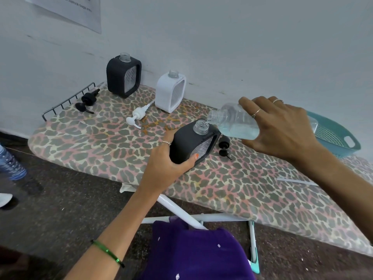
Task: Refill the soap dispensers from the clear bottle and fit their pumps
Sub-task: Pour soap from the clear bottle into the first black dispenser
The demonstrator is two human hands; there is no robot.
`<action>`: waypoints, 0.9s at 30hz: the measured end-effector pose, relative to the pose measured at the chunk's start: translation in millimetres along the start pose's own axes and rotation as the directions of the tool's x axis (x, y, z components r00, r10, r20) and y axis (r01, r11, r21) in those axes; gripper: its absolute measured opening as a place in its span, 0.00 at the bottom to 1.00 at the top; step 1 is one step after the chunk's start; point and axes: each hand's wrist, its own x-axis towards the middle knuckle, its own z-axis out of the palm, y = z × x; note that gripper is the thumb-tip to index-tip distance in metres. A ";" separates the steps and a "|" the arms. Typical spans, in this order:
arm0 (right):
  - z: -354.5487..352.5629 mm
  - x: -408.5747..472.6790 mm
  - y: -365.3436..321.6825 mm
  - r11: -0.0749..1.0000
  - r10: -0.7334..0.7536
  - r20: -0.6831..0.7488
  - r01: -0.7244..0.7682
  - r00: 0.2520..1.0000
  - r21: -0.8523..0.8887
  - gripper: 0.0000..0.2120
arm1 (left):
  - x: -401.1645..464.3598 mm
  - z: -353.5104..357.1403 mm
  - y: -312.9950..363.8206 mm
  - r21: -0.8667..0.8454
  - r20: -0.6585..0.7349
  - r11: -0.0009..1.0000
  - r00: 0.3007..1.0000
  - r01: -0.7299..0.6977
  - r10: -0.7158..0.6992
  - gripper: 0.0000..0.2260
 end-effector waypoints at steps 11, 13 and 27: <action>-0.9 0.2 0.0 1.000 0.012 0.006 -0.012 1.000 -0.007 0.33 | 0.2 0.3 0.7 0.037 -0.021 0.999 0.999 -0.030 0.030 0.17; -1.4 0.4 0.4 1.000 0.012 0.006 -0.012 1.000 -0.008 0.33 | 0.2 0.4 2.4 0.019 -0.017 0.999 0.999 -0.033 0.033 0.18; -3.0 1.5 -0.3 1.000 0.007 0.003 -0.007 1.000 -0.016 0.32 | 1.3 2.2 -8.5 0.042 -0.014 0.999 1.000 0.025 -0.024 0.27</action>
